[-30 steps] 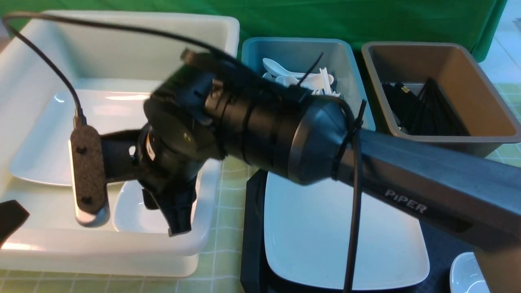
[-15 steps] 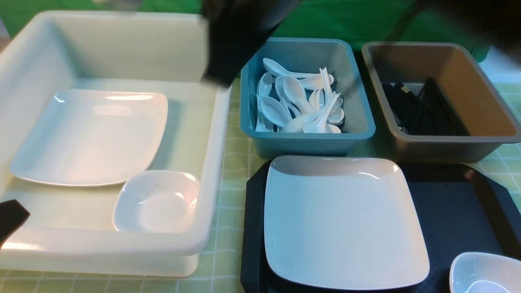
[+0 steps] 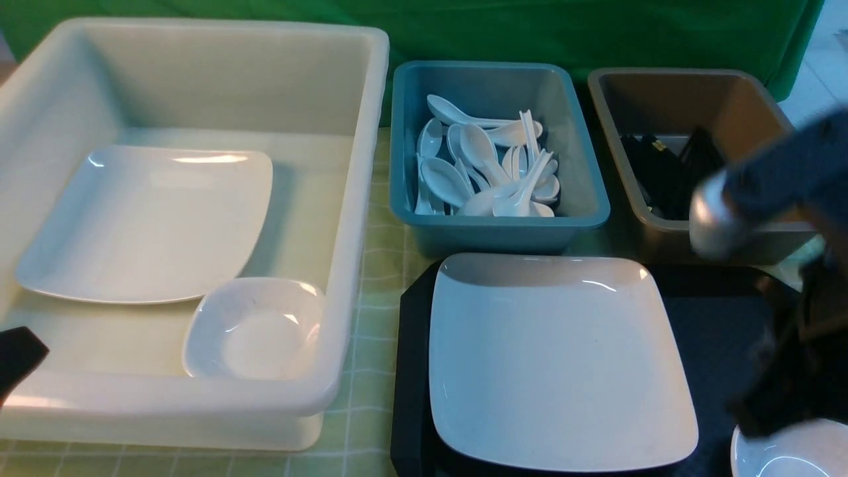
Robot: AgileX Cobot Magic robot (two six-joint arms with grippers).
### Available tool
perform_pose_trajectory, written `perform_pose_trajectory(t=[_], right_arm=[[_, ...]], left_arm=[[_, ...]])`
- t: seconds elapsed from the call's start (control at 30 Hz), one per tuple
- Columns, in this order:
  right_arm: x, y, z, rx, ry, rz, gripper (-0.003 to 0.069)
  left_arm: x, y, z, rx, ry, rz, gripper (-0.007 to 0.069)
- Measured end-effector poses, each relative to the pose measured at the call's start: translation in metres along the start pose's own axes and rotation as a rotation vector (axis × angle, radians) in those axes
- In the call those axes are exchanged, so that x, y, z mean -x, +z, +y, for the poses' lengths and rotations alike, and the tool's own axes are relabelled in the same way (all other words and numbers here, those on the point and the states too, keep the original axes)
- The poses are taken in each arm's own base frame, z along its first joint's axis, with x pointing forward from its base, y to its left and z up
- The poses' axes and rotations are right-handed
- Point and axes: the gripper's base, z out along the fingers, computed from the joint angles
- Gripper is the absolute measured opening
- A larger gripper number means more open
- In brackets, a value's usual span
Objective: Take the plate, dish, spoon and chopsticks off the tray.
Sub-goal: Use the right arm to grab a small plate from the dinner plate
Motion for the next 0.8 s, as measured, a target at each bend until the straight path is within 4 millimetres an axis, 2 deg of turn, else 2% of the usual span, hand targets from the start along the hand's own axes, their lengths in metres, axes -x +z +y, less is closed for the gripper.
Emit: perform_pose_trajectory(t=[0.1, 0.2, 0.23, 0.27, 0.4, 0.63, 0.8], right_arm=[[-0.028, 0.044, 0.005, -0.01, 0.001, 0.082, 0.0142], [-0.041, 0.071, 0.009, -0.007, 0.007, 0.089, 0.0273], [-0.042, 0.074, 0.01, -0.01, 0.019, 0.088, 0.0299], [-0.044, 0.081, 0.008, -0.045, 0.04, 0.094, 0.0356], [-0.042, 0.087, 0.005, -0.113, 0.103, 0.078, 0.04], [-0.039, 0.098, 0.008, -0.108, 0.178, 0.059, 0.0403], [-0.049, 0.115, 0.009, -0.137, 0.183, 0.121, 0.0405]], left_arm=[[0.0, 0.0, 0.0, 0.002, 0.0, 0.004, 0.0073], [-0.001, 0.0, 0.001, 0.006, 0.001, 0.01, 0.0076], [-0.001, 0.0, 0.001, 0.007, 0.002, 0.012, 0.0076], [-0.001, 0.0, 0.001, 0.008, 0.004, 0.012, 0.0076], [-0.001, 0.0, 0.001, 0.008, 0.01, 0.012, 0.008], [-0.001, 0.0, 0.001, 0.008, 0.032, 0.012, 0.0085], [-0.001, 0.0, 0.001, 0.008, 0.033, 0.012, 0.0088]])
